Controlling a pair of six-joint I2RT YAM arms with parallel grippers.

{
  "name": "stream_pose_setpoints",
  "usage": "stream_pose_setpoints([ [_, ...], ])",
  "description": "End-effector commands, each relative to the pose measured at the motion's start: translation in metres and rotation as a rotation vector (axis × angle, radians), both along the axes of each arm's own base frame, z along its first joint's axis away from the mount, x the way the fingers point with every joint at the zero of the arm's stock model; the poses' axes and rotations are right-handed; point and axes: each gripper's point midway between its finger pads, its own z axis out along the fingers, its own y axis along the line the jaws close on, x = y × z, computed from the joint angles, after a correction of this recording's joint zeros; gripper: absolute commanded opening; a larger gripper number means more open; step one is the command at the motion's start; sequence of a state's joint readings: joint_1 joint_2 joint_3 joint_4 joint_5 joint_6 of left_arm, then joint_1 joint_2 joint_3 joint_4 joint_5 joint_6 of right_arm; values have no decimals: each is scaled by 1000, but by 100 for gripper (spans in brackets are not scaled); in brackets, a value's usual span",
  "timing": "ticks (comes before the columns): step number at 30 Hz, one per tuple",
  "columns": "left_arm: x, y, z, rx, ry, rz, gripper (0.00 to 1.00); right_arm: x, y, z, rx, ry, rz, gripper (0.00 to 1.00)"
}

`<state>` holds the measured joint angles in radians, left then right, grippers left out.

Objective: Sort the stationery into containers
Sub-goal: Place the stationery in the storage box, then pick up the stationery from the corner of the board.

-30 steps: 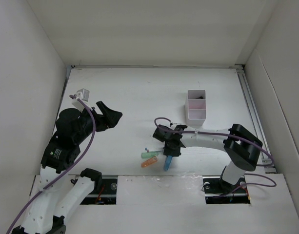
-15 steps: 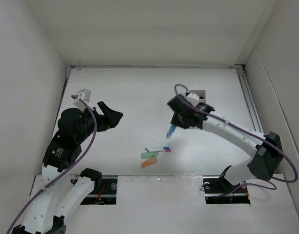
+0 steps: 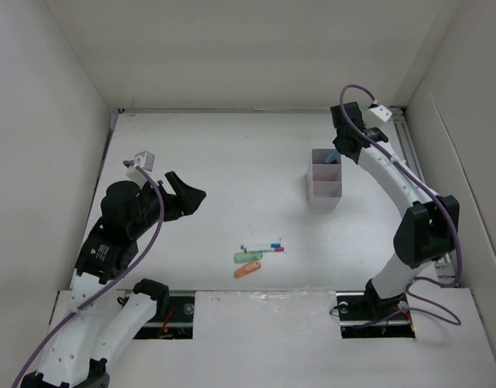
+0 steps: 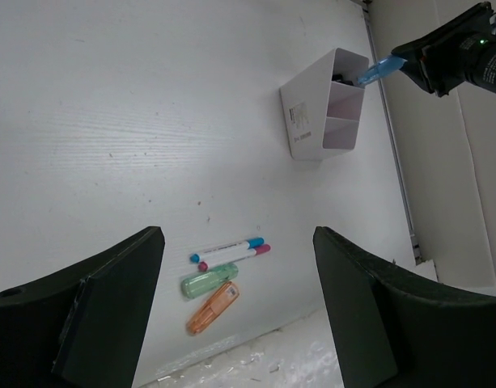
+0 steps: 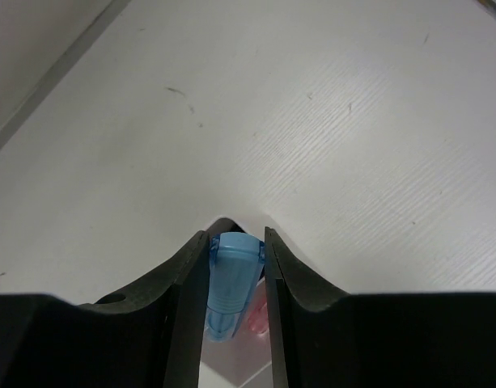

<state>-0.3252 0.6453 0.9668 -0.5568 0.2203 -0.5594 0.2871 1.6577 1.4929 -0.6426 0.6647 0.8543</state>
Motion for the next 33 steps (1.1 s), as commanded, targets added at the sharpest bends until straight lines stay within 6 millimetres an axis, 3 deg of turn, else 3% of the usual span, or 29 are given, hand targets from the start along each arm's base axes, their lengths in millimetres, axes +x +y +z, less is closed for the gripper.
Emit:
stream_pose_setpoints([
  [1, 3, -1, 4, -15, -27, 5, 72, 11, -12, 26, -42, -87, -50, 20],
  [6, 3, -1, 4, -15, -27, 5, 72, 0, -16, 4, -51, -58, -62, 20],
  [17, 5, -1, 3, -15, -27, 5, 72, -10, 9, -20, -32, -43, -40, 20],
  [20, 5, -1, 3, -15, -27, 5, 72, -9, 13, -21, -29, -40, -36, 33],
  [22, 5, -1, 3, -15, -27, 5, 72, -10, 18, -19, -29, -37, -25, 49],
  [25, 5, -1, 3, -15, -27, 5, 72, -13, 17, -16, -29, -38, -25, 62],
  [27, 5, -1, 3, -15, -27, 5, 72, -15, 14, -12, -35, -43, -31, 66],
  [31, 9, 4, 11, 3, -45, 32, 72, -32, 24, 6, -16, -60, 27, 63],
  [33, 9, 6, 15, 13, -56, 41, 72, -50, 57, 12, 48, -47, 182, 40],
])
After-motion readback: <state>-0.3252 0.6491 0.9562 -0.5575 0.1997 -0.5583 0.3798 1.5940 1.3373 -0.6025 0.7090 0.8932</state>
